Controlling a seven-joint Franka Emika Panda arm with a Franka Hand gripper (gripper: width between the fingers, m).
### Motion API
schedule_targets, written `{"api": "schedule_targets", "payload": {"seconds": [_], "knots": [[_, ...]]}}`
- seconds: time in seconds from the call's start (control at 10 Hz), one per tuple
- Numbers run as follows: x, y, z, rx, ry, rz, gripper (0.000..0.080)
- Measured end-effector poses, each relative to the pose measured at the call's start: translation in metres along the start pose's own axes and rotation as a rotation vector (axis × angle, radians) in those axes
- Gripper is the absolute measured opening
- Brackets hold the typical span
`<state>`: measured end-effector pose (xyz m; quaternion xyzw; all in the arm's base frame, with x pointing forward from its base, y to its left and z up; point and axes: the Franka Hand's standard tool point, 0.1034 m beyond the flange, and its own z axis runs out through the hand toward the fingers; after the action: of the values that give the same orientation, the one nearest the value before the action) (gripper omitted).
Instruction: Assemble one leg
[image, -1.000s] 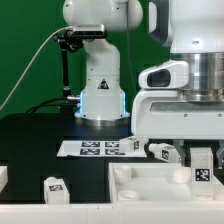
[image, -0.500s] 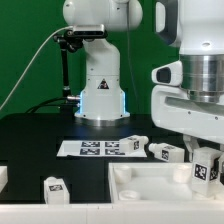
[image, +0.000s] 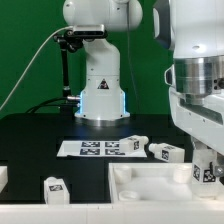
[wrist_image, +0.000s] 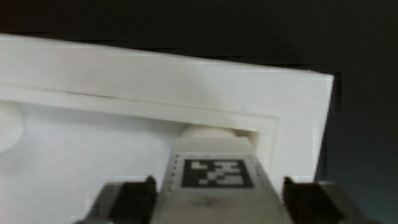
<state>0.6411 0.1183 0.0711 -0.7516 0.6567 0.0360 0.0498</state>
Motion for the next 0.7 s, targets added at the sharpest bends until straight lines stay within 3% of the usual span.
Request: {"api": "schedule_targets", "payload": {"seconds": [0.1, 0.2, 0.3, 0.5, 0.6, 0.7], "knots": [[0.0003, 0.0, 0.0, 0.0, 0.0, -0.06, 0.0472], [0.0026, -0.0004, -0.0009, 0.001, 0.0, -0.234, 0.0472], [0.0045, -0.0005, -0.001, 0.003, 0.001, -0.412, 0.0608], [0.0043, 0.0029, 0.0033, 0.009, 0.011, -0.642, 0.0637], [0.0003, 0.003, 0.0007, 0.036, 0.031, -0.644, 0.0647], [0.0017, 0.004, 0.0018, 0.031, 0.031, -0.732, 0.0649]]}}
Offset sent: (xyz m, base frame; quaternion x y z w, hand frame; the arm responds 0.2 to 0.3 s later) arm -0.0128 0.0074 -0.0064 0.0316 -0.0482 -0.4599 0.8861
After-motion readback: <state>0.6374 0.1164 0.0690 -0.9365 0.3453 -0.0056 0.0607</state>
